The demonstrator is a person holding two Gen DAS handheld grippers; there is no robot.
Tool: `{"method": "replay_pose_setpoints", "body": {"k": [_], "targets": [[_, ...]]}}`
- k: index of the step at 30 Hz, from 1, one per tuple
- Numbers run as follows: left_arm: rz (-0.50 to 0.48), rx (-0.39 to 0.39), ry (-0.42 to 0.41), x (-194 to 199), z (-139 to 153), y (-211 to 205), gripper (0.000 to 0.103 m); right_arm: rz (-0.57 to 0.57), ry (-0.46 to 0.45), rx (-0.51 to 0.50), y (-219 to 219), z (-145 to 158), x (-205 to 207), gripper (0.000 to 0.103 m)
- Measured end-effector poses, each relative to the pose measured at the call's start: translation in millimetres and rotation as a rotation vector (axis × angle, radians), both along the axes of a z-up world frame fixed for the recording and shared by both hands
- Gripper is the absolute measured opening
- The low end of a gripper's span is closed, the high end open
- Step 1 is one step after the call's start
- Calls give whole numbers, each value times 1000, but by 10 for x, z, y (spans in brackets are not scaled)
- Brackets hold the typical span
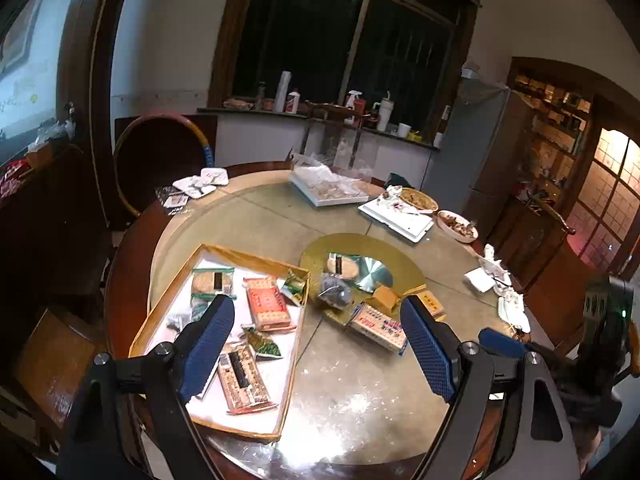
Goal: Organize snacks
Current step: 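Grasp the clear plastic bag with the left gripper while the right gripper grasps the blue-printed cracker pack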
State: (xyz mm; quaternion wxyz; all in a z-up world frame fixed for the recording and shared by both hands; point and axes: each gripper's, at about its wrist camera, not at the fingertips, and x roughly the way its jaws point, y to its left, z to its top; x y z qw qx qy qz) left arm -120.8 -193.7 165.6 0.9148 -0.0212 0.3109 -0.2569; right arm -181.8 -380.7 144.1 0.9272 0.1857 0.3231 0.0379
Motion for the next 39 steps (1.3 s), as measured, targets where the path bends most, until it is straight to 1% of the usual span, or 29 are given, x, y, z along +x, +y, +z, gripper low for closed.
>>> {"method": "replay_pose_setpoints", "body": {"k": [3, 5, 8, 10, 13, 15, 18, 20, 23, 24, 26, 28, 30, 33, 35, 38, 39], "targets": [[9, 4, 21, -3, -138, 54, 85, 16, 7, 21, 43, -161, -13, 71], [26, 4, 44, 3, -283, 96, 85, 27, 6, 40, 34, -233, -24, 71], [29, 22, 85, 74, -538, 81, 85, 4, 11, 54, -75, -360, -34, 71], [25, 17, 114, 158, -697, 28, 85, -23, 20, 56, -165, -437, -34, 71], [-7, -5, 204, 352, -958, -151, 85, -53, 38, 37, -329, -573, -5, 71], [-28, -19, 246, 433, -1128, -283, 85, -67, 68, 30, -482, -717, 107, 71], [-48, 17, 259, 521, -1338, -473, 85, -73, 123, 61, -691, -957, 366, 71], [-33, 40, 266, 611, -1437, -503, 85, -68, 164, 76, -803, -1154, 610, 71], [-25, 27, 301, 771, -1521, -488, 85, -39, 215, 75, -905, -1395, 1030, 71], [-26, 24, 306, 819, -1533, -480, 85, -25, 232, 76, -955, -1476, 1232, 71], [-21, 18, 300, 886, -1544, -468, 85, -30, 260, 53, -1038, -1562, 1505, 71], [-15, 22, 301, 942, -1555, -472, 85, -2, 292, 71, -1139, -1674, 1740, 71], [-24, 20, 308, 1000, -1565, -492, 85, 18, 314, 97, -1148, -1760, 1837, 71], [-28, 17, 301, 1062, -1537, -529, 85, 61, 327, 100, -1018, -1799, 1796, 72], [-37, 33, 290, 1113, -1508, -587, 85, 82, 348, 44, -840, -1812, 1715, 72], [-66, 67, 263, 1197, -1486, -733, 85, 65, 366, -65, -604, -1784, 1617, 72], [-76, 83, 259, 1236, -1494, -803, 85, 53, 369, -78, -573, -1788, 1596, 72]]}}
